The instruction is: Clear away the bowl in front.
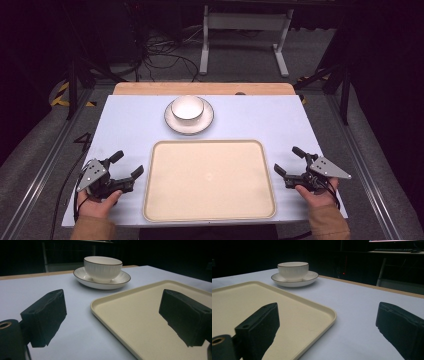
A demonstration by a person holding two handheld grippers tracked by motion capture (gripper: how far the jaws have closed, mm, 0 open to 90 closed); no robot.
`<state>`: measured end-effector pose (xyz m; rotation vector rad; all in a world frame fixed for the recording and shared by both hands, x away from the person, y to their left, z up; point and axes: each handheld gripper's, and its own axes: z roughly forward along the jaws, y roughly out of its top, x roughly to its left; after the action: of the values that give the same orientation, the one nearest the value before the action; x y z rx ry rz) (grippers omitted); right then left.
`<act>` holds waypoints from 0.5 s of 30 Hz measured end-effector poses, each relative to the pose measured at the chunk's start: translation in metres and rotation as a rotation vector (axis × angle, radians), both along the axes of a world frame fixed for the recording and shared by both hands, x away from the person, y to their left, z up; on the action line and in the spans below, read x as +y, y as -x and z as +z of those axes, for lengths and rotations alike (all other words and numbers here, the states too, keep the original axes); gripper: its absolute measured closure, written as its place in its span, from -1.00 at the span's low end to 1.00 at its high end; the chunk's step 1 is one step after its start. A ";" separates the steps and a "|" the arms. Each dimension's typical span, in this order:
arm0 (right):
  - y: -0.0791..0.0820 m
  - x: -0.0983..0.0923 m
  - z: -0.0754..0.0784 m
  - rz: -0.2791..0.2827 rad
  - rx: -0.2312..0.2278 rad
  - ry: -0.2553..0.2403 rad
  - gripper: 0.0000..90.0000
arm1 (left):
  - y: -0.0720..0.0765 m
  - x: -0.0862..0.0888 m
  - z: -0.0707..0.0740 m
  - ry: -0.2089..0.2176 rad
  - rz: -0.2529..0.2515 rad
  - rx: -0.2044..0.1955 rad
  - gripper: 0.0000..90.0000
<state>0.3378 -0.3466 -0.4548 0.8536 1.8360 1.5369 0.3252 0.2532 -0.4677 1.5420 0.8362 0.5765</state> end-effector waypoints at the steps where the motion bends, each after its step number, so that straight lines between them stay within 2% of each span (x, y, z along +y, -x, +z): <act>1: 0.000 0.000 0.001 0.003 -0.003 -0.005 -0.86 | 0.001 0.000 0.002 0.000 0.000 -0.003 -0.82; 6: 0.003 -0.001 0.006 0.002 -0.013 -0.032 -0.86 | 0.002 -0.002 0.003 0.001 -0.012 0.001 -0.80; 11: 0.004 0.000 0.008 0.008 -0.017 -0.029 -0.86 | 0.003 -0.004 0.005 -0.005 -0.021 0.003 -0.79; 12: 0.004 0.000 0.008 0.009 -0.018 -0.028 -0.86 | 0.003 -0.005 0.006 0.008 -0.020 0.011 -0.79; 15: 0.005 0.000 0.008 0.009 -0.017 -0.029 -0.86 | 0.003 -0.005 0.007 0.011 -0.020 0.019 -0.78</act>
<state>0.3333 -0.3466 -0.4469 0.8440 1.8114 1.5749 0.3223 0.2482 -0.4607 1.5458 0.8362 0.5427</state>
